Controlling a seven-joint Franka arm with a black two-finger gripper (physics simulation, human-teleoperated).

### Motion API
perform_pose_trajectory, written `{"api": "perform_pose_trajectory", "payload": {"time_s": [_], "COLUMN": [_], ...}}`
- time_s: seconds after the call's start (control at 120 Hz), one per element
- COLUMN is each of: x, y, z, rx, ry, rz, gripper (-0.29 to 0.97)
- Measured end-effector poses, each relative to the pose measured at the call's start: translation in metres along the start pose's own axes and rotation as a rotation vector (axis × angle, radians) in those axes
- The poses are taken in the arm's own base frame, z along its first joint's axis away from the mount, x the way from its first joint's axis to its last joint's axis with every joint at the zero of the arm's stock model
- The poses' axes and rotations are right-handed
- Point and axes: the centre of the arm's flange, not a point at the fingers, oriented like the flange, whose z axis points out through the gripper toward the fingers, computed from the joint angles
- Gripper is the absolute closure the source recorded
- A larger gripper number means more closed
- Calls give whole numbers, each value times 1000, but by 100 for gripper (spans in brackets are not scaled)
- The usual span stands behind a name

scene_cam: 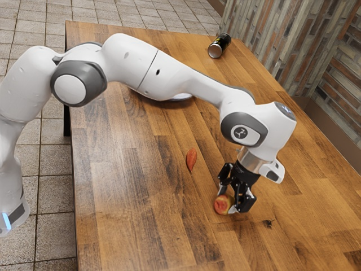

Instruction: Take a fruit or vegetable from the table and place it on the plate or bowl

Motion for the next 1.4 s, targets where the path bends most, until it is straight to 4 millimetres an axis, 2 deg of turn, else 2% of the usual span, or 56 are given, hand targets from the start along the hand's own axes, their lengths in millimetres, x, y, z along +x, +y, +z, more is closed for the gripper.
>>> {"api": "perform_pose_trajectory", "payload": {"time_s": [0.183,0.492,0.742,0.833,1.033,1.167,1.183,1.217,1.258,1.308,1.4], "x": [0,-2,1,3,12,20,21,22,25,27,26], "y": [-1,-3,-18,-24,-51,-83,-87,-97,-110,-125,-150], "z": [1,-12,-33,-48,-81,-103,-106,-112,-120,-127,-142], "rx": [7,18,26,25,41,70,74,82,88,97,108], "ry": [0,24,45,59,103,133,138,147,160,169,186], "rz": [-6,-12,-40,-49,-76,-114,-119,-130,-145,-163,-186], "gripper": [50,66,63,65,67,68,67,51,39,34,34]}}
